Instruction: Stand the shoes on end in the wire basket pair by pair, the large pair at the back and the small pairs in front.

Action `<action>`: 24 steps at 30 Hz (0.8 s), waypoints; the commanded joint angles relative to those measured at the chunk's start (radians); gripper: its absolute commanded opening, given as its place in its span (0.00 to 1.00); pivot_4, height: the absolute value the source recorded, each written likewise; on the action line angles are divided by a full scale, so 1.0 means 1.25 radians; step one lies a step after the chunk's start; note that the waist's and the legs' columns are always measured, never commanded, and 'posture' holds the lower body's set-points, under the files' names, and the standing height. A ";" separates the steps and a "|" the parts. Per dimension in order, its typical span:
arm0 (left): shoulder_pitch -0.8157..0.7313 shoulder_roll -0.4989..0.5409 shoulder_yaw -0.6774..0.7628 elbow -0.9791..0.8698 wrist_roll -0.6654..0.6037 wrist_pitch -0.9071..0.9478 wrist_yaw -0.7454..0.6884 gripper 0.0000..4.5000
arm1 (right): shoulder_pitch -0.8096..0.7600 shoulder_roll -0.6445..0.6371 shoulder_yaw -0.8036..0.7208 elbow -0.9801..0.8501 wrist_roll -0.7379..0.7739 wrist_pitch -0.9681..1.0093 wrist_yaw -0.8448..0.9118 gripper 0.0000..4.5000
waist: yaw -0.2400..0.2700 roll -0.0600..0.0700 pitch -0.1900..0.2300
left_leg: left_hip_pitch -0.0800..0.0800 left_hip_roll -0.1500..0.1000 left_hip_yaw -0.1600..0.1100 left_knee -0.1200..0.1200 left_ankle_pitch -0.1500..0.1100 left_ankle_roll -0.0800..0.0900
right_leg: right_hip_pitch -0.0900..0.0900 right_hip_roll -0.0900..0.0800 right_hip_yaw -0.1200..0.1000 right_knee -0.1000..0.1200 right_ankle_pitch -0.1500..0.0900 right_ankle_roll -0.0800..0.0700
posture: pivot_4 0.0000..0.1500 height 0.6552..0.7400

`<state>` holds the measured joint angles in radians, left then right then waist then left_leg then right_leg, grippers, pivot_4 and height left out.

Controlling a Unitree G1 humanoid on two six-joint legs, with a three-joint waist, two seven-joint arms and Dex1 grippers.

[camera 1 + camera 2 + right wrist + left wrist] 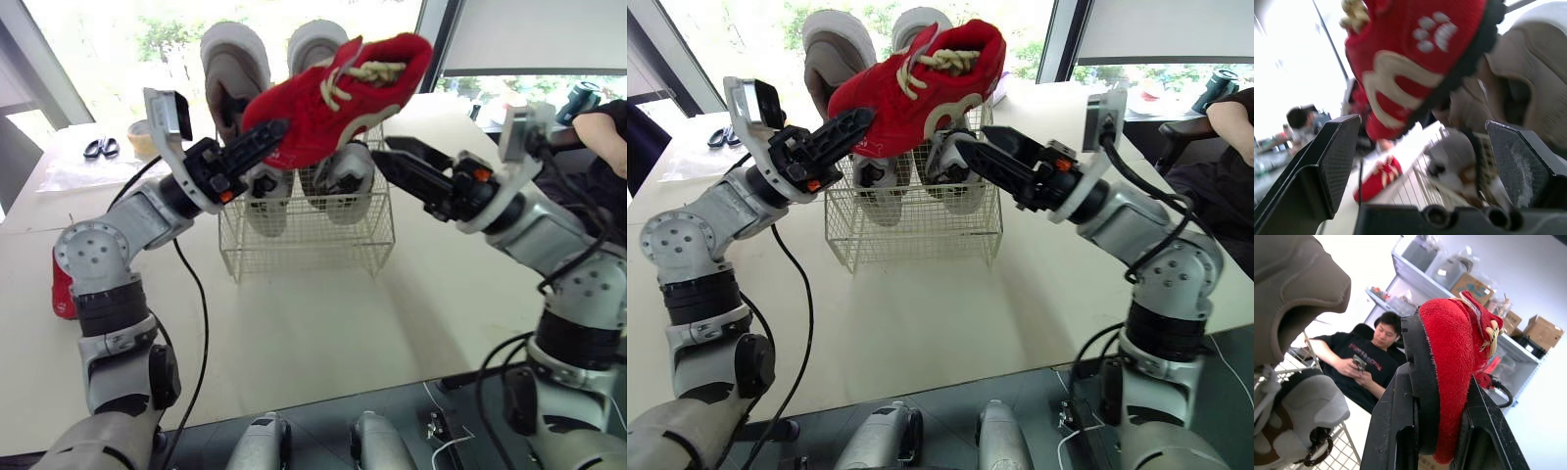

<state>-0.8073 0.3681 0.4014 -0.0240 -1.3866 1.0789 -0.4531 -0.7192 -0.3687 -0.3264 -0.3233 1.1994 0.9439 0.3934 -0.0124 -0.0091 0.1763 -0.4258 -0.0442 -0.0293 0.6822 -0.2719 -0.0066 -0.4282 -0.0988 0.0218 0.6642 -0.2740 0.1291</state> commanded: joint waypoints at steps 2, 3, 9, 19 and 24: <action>-0.010 0.004 -0.009 -0.030 -0.009 -0.030 -0.005 0.05 | -0.046 0.034 0.013 -0.030 0.039 -0.045 -0.062 0.98 | 0.002 0.000 0.000 | 0.000 0.000 0.000 0.000 0.000 0.000 | 0.000 0.000 0.000 0.000 0.000 0.000 | 1.00 1.00; -0.009 0.003 -0.011 -0.028 -0.008 -0.034 -0.004 0.05 | -0.049 0.038 0.020 -0.032 0.038 -0.050 -0.066 0.98 | 0.002 0.000 0.000 | 0.000 0.000 0.000 0.000 0.000 0.000 | 0.001 0.000 0.000 0.000 0.000 0.000 | 1.00 1.00; 0.004 0.005 -0.025 -0.033 0.002 -0.054 -0.006 0.05 | -0.066 0.052 0.038 -0.027 0.054 -0.075 -0.083 0.98 | -0.004 0.000 0.000 | 0.000 0.000 0.000 0.000 0.000 0.000 | 0.000 0.001 0.000 0.000 0.000 0.000 | 1.00 1.00; 0.017 0.012 -0.046 -0.048 0.030 -0.083 -0.021 0.05 | -0.070 0.048 0.051 -0.022 0.077 -0.089 -0.084 0.10 | -0.003 0.000 0.000 | 0.000 0.000 0.000 0.000 0.000 0.000 | 0.000 0.001 0.000 0.000 0.000 0.000 | 1.00 1.00; 0.025 0.052 -0.057 -0.051 0.038 -0.061 -0.056 0.48 | -0.097 -0.024 0.070 -0.014 0.023 -0.070 -0.056 0.06 | -0.003 0.000 0.000 | 0.000 0.000 0.000 0.000 0.000 0.000 | 0.000 0.001 0.000 0.000 0.000 0.000 | 1.00 1.00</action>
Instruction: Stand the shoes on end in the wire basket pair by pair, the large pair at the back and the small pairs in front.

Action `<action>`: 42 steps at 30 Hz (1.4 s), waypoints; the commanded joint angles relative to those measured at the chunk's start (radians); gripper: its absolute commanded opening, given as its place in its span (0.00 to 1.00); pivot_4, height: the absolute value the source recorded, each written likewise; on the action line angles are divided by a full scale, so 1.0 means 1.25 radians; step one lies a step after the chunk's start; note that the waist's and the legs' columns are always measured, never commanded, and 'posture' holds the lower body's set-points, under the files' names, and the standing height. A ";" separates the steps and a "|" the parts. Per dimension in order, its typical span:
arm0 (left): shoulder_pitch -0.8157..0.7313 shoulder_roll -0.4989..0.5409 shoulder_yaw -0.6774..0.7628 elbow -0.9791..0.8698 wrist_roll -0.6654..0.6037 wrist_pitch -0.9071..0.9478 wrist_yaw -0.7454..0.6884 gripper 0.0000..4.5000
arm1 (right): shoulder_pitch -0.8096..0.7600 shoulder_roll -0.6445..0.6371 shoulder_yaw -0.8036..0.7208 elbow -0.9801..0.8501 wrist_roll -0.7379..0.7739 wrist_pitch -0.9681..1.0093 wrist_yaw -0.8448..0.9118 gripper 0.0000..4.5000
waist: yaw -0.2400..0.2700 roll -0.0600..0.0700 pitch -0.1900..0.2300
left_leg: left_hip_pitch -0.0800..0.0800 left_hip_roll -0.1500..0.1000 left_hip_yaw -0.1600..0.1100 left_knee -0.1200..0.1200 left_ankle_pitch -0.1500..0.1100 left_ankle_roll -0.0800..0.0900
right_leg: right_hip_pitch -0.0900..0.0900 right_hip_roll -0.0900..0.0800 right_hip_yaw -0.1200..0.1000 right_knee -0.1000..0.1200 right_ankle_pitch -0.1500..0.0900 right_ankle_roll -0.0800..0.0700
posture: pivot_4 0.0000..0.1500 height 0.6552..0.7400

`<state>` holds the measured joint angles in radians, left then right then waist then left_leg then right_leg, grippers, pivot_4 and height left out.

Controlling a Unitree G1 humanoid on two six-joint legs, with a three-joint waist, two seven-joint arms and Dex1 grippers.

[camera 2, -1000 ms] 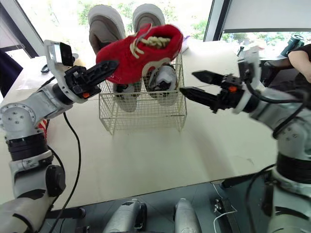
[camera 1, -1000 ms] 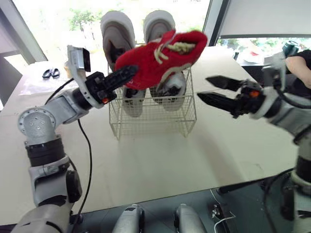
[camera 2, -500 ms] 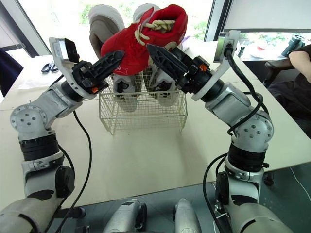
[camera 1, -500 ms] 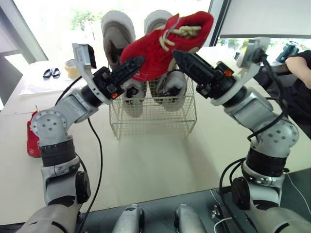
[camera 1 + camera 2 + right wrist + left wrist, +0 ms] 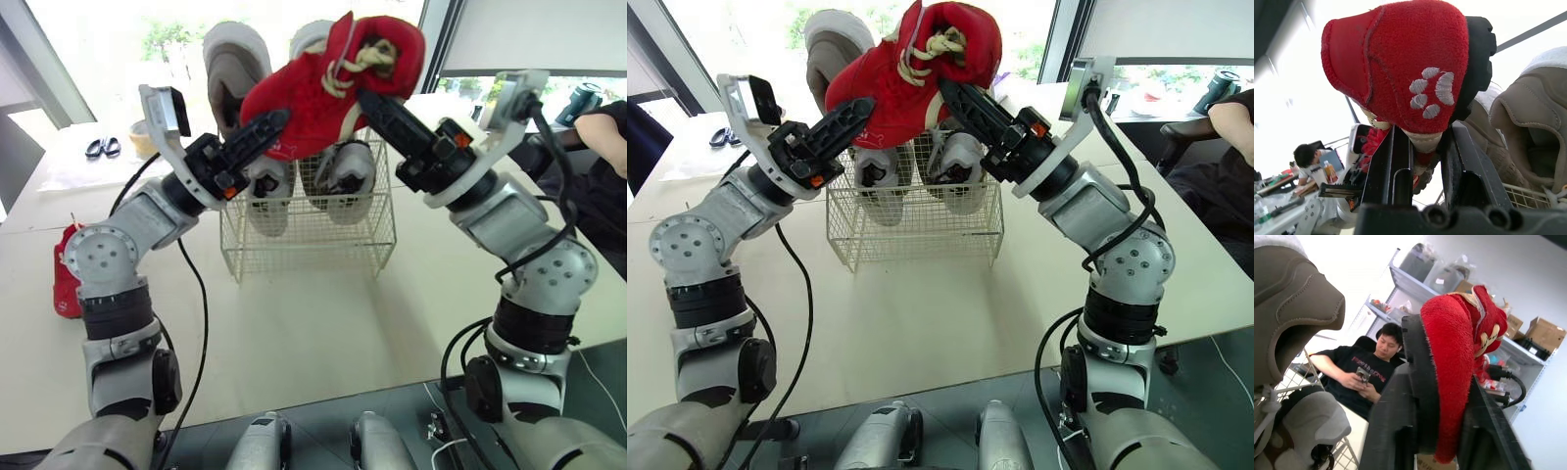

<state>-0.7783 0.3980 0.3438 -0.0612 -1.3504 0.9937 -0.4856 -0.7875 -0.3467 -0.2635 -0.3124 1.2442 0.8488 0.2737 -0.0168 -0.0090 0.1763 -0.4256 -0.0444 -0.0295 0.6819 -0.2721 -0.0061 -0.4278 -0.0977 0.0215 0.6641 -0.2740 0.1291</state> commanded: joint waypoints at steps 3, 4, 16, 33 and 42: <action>0.007 0.073 -0.016 -0.028 0.025 0.010 -0.073 0.82 | -0.057 -0.134 0.056 -0.019 -0.069 0.021 0.123 0.06 | 0.000 0.000 0.000 | 0.000 0.000 0.000 0.000 0.000 0.000 | 0.000 0.000 0.000 0.000 0.000 0.000 | 1.00 1.00; 0.009 0.088 -0.018 -0.028 0.035 0.008 -0.085 0.95 | -0.059 -0.168 0.071 -0.017 -0.092 0.022 0.159 0.06 | 0.000 0.000 0.000 | 0.000 0.000 0.000 0.000 0.000 0.001 | 0.000 0.000 0.000 -0.001 0.000 0.000 | 1.00 1.00; 0.014 0.206 0.002 0.008 0.087 0.000 -0.166 0.98 | -0.072 -0.460 0.301 0.165 -0.555 -0.295 0.654 0.06 | 0.002 0.000 0.000 | 0.000 0.001 0.001 0.000 -0.004 0.006 | 0.001 0.000 -0.001 -0.002 0.000 0.000 | 1.00 1.00; 0.031 0.161 0.000 -0.034 0.097 -0.012 -0.121 0.98 | -0.082 -0.354 0.337 0.369 -0.733 -0.488 0.796 0.06 | 0.004 0.000 0.000 | 0.000 0.001 0.000 0.000 0.000 0.000 | 0.001 -0.001 0.000 -0.002 0.000 0.000 | 1.00 1.00; 0.035 0.158 -0.006 -0.037 0.105 -0.015 -0.123 1.00 | -0.033 -0.355 0.317 0.322 -0.753 -0.487 0.770 0.92 | 0.003 0.000 0.000 | 0.000 0.001 0.000 0.000 0.000 0.000 | 0.001 -0.001 0.000 -0.002 0.000 0.000 | 1.00 1.00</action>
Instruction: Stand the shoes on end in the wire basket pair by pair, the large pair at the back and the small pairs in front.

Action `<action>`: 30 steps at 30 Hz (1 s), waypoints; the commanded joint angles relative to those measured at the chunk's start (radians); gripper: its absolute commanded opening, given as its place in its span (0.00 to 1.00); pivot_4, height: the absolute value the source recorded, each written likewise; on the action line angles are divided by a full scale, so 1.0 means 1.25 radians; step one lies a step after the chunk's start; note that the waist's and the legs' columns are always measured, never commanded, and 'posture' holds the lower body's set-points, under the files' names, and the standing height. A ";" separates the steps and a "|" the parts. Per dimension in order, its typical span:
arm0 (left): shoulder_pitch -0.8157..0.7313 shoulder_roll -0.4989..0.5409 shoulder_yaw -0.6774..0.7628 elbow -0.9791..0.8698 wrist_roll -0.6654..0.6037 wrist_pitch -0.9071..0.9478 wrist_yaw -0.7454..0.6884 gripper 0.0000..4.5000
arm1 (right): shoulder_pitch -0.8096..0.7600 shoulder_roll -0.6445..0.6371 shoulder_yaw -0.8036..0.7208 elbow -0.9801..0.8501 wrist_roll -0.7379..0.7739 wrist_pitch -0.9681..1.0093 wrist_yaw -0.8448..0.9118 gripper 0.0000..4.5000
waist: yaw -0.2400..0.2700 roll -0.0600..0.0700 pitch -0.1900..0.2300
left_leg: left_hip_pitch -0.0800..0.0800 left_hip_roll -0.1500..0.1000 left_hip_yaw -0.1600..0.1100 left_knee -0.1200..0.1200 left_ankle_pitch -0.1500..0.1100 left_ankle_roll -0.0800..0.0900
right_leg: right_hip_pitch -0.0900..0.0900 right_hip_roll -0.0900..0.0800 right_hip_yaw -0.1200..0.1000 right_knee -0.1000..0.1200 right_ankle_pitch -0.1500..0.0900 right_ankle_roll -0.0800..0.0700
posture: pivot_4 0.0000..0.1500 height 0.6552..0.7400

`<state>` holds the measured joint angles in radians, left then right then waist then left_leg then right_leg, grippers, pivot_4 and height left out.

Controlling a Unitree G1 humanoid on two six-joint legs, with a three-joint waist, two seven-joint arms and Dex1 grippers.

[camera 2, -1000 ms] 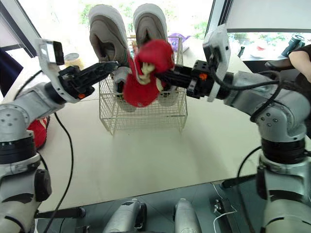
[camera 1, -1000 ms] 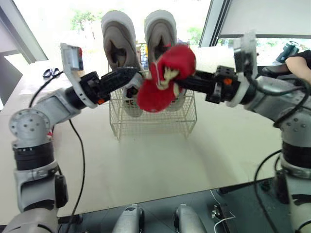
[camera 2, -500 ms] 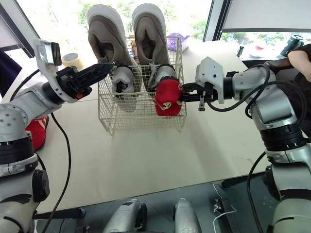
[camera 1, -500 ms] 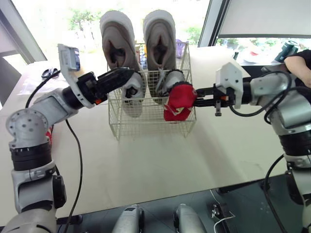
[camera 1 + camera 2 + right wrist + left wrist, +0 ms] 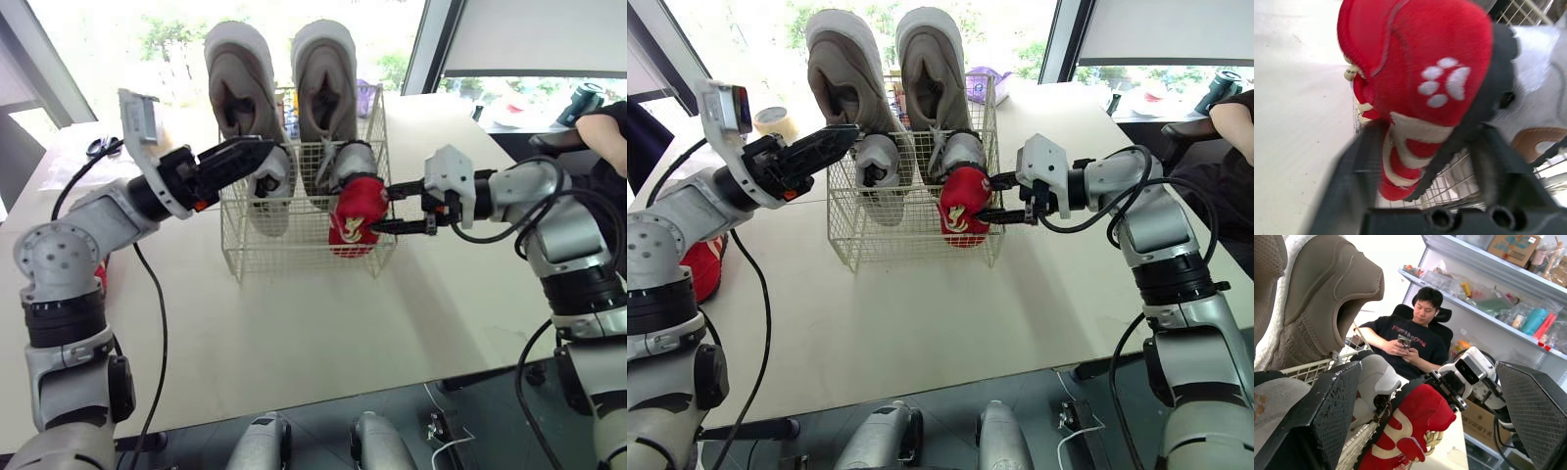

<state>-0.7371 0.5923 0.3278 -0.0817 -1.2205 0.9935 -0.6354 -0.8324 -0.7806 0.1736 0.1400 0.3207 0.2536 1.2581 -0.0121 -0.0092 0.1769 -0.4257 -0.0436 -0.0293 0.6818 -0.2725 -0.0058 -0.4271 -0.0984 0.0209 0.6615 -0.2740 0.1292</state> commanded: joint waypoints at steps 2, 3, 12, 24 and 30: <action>0.001 0.004 0.007 -0.021 0.006 -0.013 -0.006 1.00 | 0.015 -0.030 -0.045 -0.076 -0.020 -0.005 -0.021 0.99 | 0.000 0.000 0.000 | 0.000 0.000 0.000 0.000 0.000 0.000 | 0.000 0.000 0.000 0.000 0.000 0.000 | 1.00 1.00; 0.001 0.006 0.009 -0.022 0.007 -0.011 -0.007 1.00 | 0.019 -0.043 -0.055 -0.098 -0.015 0.006 -0.023 0.99 | 0.001 0.000 0.000 | 0.000 0.000 0.000 0.000 0.000 0.000 | 0.000 0.000 0.000 0.000 0.000 0.000 | 1.00 1.00; 0.046 0.076 0.048 -0.047 0.007 0.001 0.009 1.00 | 0.048 -0.172 -0.171 -0.251 0.034 0.107 -0.020 0.99 | 0.000 0.000 0.000 | 0.000 0.000 0.000 0.000 0.000 0.000 | 0.000 0.000 0.000 0.000 0.000 0.000 | 1.00 1.00; 0.080 0.316 0.130 0.139 0.314 -0.089 0.208 1.00 | -0.178 -0.065 -0.139 -0.251 0.136 0.156 -0.005 0.99 | 0.001 0.002 0.002 | 0.001 0.000 0.000 -0.003 0.000 0.000 | -0.001 0.000 0.000 -0.001 0.000 0.000 | 1.00 1.00; 0.065 0.401 0.122 0.312 0.465 -0.033 0.329 1.00 | -0.216 -0.003 -0.099 -0.212 0.122 0.115 0.026 0.99 | -0.001 0.001 0.002 | 0.000 0.000 0.000 -0.002 0.000 0.000 | -0.001 0.000 0.000 0.000 0.000 0.000 | 1.00 1.00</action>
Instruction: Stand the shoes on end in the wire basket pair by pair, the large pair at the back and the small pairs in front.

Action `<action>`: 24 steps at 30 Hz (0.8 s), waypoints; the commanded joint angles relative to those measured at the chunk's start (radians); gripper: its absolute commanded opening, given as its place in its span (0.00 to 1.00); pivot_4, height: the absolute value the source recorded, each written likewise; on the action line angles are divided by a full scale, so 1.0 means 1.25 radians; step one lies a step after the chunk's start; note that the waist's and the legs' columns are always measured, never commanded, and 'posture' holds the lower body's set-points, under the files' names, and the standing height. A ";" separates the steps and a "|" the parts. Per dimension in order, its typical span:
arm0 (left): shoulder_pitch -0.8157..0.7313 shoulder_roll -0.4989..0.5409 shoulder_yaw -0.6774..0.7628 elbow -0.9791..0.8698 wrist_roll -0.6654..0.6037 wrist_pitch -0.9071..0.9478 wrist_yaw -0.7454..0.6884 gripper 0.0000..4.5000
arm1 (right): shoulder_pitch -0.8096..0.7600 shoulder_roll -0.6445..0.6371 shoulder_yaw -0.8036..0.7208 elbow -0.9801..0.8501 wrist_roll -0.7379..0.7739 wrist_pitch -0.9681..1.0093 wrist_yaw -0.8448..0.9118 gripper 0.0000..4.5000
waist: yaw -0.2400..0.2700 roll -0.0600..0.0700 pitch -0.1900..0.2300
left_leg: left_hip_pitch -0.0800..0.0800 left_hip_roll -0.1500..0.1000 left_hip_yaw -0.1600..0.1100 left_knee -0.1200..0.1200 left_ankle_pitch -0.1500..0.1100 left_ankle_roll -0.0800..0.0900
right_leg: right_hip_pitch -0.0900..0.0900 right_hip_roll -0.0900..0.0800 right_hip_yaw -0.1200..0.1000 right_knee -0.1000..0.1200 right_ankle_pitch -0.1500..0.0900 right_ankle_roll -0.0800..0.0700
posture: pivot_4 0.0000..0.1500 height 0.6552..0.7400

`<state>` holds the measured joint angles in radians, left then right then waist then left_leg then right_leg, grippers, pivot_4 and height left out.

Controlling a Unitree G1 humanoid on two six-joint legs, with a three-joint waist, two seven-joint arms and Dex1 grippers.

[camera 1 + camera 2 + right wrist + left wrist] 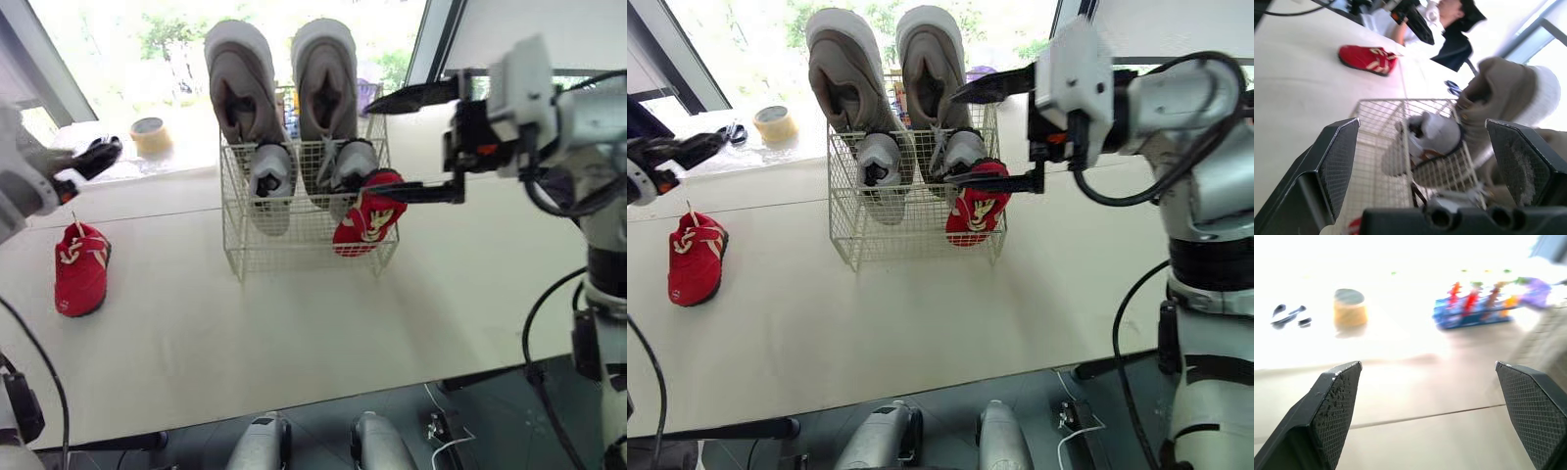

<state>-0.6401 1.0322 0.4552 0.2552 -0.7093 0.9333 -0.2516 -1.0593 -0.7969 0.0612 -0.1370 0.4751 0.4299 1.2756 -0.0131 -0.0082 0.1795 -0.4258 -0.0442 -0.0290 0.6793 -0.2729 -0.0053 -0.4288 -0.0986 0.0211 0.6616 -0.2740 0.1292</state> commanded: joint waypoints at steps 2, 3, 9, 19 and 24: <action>-0.013 0.078 0.021 0.105 0.094 0.011 0.019 1.00 | -0.040 0.019 0.001 0.021 -0.006 -0.039 0.021 0.99 | 0.000 0.000 0.000 | 0.000 0.000 0.000 -0.001 0.000 0.000 | 0.000 0.000 0.000 0.000 0.000 0.000 | 1.00 1.00; -0.015 0.095 0.022 0.139 0.110 0.004 0.008 1.00 | -0.042 0.023 0.006 0.027 -0.011 -0.047 0.025 0.99 | -0.001 0.000 0.000 | 0.000 0.000 0.000 -0.001 0.000 0.000 | 0.000 0.000 0.000 0.000 0.000 0.000 | 1.00 1.00; 0.013 0.166 -0.030 0.265 0.160 0.010 -0.155 1.00 | -0.038 0.030 0.019 0.038 -0.032 -0.068 0.035 0.99 | 0.000 0.000 0.000 | 0.000 0.000 0.000 0.000 0.000 0.000 | 0.000 0.000 0.000 0.000 0.000 0.000 | 1.00 1.00; -0.021 0.141 -0.196 0.447 0.299 -0.097 -0.350 1.00 | -0.032 0.012 -0.011 -0.011 -0.007 -0.023 0.014 0.99 | 0.002 -0.001 0.000 | 0.000 0.000 0.000 0.000 0.000 0.000 | 0.000 0.000 -0.001 0.001 0.000 0.000 | 1.00 1.00; -0.086 0.103 -0.241 0.548 0.361 -0.155 -0.376 1.00 | -0.024 0.001 -0.041 -0.062 0.040 0.040 -0.001 0.99 | 0.000 -0.001 -0.001 | 0.000 0.000 0.000 0.000 -0.001 0.001 | 0.000 0.000 -0.001 0.001 0.000 0.000 | 1.00 1.00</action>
<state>-0.7229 1.1566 0.1681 0.9100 -0.2915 0.7717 -0.7071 -1.0790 -0.7762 0.0564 -0.1696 0.4921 0.4582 1.2860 -0.0131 -0.0096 0.1787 -0.4261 -0.0439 -0.0286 0.6793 -0.2747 -0.0022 -0.4292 -0.0986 0.0197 0.6631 -0.2740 0.1292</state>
